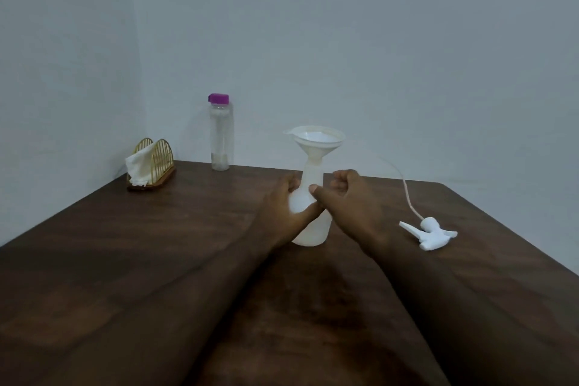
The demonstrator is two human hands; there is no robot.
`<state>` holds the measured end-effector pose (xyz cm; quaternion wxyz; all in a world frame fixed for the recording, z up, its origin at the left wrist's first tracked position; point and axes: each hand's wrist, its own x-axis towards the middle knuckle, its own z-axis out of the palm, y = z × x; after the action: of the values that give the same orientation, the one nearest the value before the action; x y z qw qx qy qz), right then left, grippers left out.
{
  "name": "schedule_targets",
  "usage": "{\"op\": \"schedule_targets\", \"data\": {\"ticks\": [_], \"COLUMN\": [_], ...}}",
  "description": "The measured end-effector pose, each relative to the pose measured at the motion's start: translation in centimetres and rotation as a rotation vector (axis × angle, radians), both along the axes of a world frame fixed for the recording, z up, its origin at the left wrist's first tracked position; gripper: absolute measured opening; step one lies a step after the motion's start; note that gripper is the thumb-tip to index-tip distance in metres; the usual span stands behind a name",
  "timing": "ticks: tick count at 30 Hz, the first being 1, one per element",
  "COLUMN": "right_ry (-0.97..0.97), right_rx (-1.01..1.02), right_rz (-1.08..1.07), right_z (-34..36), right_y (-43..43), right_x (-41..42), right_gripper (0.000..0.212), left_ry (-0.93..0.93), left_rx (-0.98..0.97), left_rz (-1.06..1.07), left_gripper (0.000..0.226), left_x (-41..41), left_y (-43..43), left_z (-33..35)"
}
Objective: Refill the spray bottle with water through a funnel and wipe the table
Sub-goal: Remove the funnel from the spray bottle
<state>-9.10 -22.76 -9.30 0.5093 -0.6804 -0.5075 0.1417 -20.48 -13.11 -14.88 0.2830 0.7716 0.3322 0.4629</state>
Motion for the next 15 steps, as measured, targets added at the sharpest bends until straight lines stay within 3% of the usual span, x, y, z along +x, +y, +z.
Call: {"op": "schedule_targets", "data": {"ticks": [3,6,8,10,15], "right_ry": [0.015,-0.076,-0.181,-0.199,-0.123], "right_rx": [0.109,0.418,0.521,0.510,0.422], "right_rz": [-0.045,-0.119,-0.112,-0.088,-0.040], "right_z": [-0.4,0.5,1.7,3.1,4.5], "right_y": [0.7,0.4,0.4,0.7,1.5], "right_x": [-0.7,-1.0,-1.2,-1.0,1.4], "right_gripper": [0.080,0.084,0.085,0.088,0.083], "left_ry": [-0.051,-0.024,0.026,0.060,0.023], "left_rx": [0.015,0.080,0.007,-0.037,0.109], "left_rz": [0.043,0.027,-0.038,-0.042,0.059], "left_gripper": [0.043,0.043,0.050,0.055,0.050], "left_x": [1.8,1.8,1.6,1.8,1.4], "left_y": [0.5,1.0,1.1,1.2,0.9], "left_z": [0.3,-0.2,-0.4,-0.6,-0.7]}}
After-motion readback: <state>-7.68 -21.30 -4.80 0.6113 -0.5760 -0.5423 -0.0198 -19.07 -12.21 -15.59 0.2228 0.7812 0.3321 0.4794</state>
